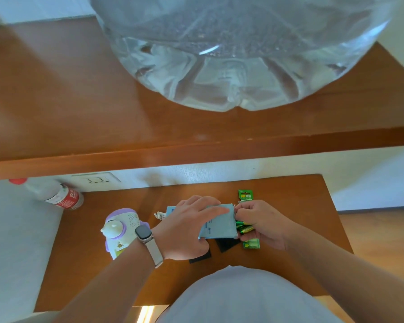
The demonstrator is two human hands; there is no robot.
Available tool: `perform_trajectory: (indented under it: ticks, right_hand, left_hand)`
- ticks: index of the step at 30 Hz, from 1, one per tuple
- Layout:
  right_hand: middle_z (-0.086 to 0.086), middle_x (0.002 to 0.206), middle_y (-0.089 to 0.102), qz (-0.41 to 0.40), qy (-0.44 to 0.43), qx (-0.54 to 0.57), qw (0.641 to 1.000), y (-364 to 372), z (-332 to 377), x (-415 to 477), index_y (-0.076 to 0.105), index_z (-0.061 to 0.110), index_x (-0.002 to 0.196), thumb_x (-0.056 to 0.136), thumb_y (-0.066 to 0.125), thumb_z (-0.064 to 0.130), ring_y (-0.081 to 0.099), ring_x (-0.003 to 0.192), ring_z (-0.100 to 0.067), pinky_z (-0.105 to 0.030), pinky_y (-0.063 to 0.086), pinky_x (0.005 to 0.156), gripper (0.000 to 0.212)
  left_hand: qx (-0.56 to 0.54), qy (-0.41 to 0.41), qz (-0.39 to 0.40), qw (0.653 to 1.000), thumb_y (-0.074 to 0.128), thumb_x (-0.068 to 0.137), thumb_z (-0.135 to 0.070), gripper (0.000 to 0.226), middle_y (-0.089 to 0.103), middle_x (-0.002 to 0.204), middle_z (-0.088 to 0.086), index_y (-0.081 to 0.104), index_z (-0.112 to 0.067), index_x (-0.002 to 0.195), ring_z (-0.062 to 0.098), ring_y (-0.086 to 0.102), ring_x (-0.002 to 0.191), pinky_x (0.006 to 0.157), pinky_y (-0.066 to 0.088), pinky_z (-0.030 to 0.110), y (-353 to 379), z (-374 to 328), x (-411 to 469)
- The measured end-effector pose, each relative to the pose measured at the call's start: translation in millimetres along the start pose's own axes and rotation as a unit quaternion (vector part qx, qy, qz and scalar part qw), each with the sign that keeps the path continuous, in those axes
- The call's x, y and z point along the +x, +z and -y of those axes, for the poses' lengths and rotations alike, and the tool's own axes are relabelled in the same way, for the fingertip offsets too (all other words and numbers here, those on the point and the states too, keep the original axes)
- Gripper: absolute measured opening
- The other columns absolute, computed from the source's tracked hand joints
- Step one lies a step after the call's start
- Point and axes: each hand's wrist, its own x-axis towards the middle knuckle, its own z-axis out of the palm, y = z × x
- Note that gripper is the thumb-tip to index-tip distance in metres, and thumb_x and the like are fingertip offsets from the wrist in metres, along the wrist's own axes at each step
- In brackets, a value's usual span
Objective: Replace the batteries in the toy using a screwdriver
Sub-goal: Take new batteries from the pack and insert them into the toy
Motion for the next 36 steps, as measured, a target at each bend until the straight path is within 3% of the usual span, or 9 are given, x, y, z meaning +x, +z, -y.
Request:
perform_trajectory:
  ticks: [4, 11, 19, 24, 29, 33, 36]
  right_hand:
    - [-0.007, 0.096, 0.076, -0.006, -0.002, -0.014, 1.0, -1, -3, -1, 0.07, 0.008, 0.099, 0.085, 0.061, 0.031, 0.073, 0.081, -0.022, -0.024, 0.055, 0.06, 0.028]
    - [-0.009, 0.094, 0.073, -0.003, -0.008, -0.02, 1.0, -1, -6, -5, 0.069, 0.008, 0.097, 0.094, 0.058, 0.021, 0.07, 0.071, -0.022, -0.025, 0.055, 0.056, 0.017]
    - [-0.008, 0.092, 0.075, 0.041, -0.005, 0.046, 0.998, -2, -5, -10, 0.078, 0.019, 0.089, 0.086, 0.061, 0.026, 0.068, 0.078, -0.026, -0.022, 0.054, 0.053, 0.019]
    - [-0.021, 0.105, 0.071, 0.062, -0.014, 0.112, 0.992, -6, -7, -11, 0.074, 0.009, 0.105, 0.091, 0.066, 0.035, 0.066, 0.081, -0.026, -0.022, 0.054, 0.054, 0.031]
    - [-0.022, 0.114, 0.069, 0.061, -0.02, 0.065, 0.996, -6, -6, -13, 0.067, 0.004, 0.109, 0.073, 0.082, 0.044, 0.066, 0.098, -0.04, -0.03, 0.056, 0.07, 0.056]
    - [-0.02, 0.112, 0.071, 0.052, -0.018, 0.074, 0.996, -7, -5, -12, 0.064, 0.001, 0.112, 0.083, 0.078, 0.031, 0.066, 0.098, -0.037, -0.027, 0.056, 0.066, 0.044]
    - [-0.023, 0.111, 0.07, 0.051, -0.013, 0.113, 0.992, -9, -6, -13, 0.068, 0.007, 0.101, 0.08, 0.08, 0.028, 0.064, 0.094, -0.034, -0.025, 0.057, 0.062, 0.032]
  left_hand:
    - [0.037, 0.015, 0.012, 0.999, 0.059, 0.077, -0.029, 0.086, 0.02, 0.145, -0.016, 0.015, -0.054, 0.147, 0.012, 0.014, 0.135, 0.107, 0.026, 0.034, 5, -3, 5]
    - [0.067, 0.021, 0.012, 0.997, 0.062, 0.079, -0.034, 0.081, 0.024, 0.14, -0.011, 0.016, -0.052, 0.144, 0.015, 0.021, 0.131, 0.108, 0.032, 0.037, 8, -8, 8]
    - [0.051, 0.031, -0.002, 0.998, 0.064, 0.078, -0.038, 0.082, 0.026, 0.134, -0.009, 0.016, -0.052, 0.143, 0.015, 0.028, 0.124, 0.093, 0.043, 0.026, 10, -10, 9]
    - [0.034, 0.03, -0.018, 0.999, 0.064, 0.077, -0.038, 0.085, 0.025, 0.133, -0.009, 0.015, -0.053, 0.144, 0.014, 0.027, 0.124, 0.093, 0.048, 0.029, 10, -9, 9]
    - [0.022, 0.041, -0.045, 0.998, 0.059, 0.076, -0.042, 0.086, 0.028, 0.132, -0.011, 0.012, -0.052, 0.147, 0.012, 0.028, 0.121, 0.094, 0.047, 0.026, 12, -8, 7]
    - [-0.015, 0.037, -0.06, 0.997, 0.064, 0.077, -0.04, 0.082, 0.03, 0.134, -0.015, 0.021, -0.047, 0.146, 0.008, 0.029, 0.121, 0.094, 0.046, 0.022, 13, -5, 6]
    - [-0.047, 0.036, -0.062, 0.996, 0.067, 0.077, -0.037, 0.076, 0.03, 0.133, -0.015, 0.03, -0.045, 0.143, 0.007, 0.029, 0.121, 0.092, 0.045, 0.018, 13, -3, 4]
